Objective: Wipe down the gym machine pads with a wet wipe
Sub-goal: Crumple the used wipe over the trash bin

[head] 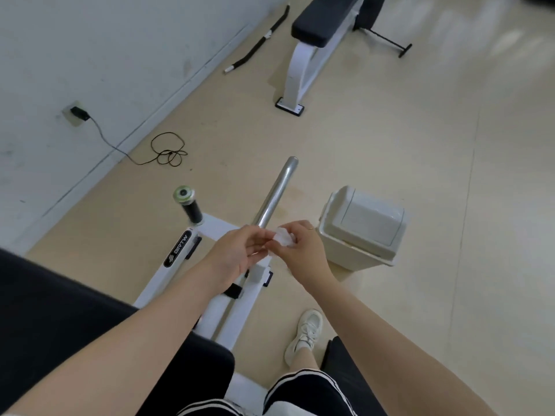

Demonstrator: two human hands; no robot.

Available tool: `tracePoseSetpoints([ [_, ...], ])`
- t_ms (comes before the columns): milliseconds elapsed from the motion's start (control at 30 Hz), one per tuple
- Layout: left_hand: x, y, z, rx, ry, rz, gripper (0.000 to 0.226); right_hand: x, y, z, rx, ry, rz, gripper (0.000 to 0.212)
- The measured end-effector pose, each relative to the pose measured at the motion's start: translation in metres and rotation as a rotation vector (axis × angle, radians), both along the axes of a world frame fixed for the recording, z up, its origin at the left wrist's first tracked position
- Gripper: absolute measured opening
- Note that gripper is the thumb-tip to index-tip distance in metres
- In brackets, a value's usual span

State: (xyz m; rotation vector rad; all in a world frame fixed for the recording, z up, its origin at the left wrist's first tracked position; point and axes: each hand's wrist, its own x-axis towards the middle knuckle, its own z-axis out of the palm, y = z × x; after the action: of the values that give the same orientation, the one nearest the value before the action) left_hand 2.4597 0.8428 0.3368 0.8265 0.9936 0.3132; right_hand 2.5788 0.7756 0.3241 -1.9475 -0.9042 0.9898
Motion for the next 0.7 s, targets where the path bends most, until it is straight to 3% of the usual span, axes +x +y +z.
tracePoseSetpoints([
  [167, 0.112, 0.005, -0.014, 0.036, 0.116, -0.145, 0.035, 0.116, -0.009, -0.007, -0.072, -0.052, -0.041, 0.015],
  [367, 0.243, 0.014, -0.071, -0.087, 0.210, -0.135, 0.025, 0.245, -0.031, -0.047, -0.163, -0.093, -0.304, 0.017],
  [533, 0.321, 0.010, -0.166, -0.234, 0.246, -0.138, 0.038, 0.299, -0.033, -0.133, -0.183, -0.064, -0.462, 0.005],
  [700, 0.365, 0.015, -0.275, -0.394, 0.264, 0.030, 0.053, 0.316, -0.030, -0.233, -0.209, -0.002, -0.559, 0.013],
])
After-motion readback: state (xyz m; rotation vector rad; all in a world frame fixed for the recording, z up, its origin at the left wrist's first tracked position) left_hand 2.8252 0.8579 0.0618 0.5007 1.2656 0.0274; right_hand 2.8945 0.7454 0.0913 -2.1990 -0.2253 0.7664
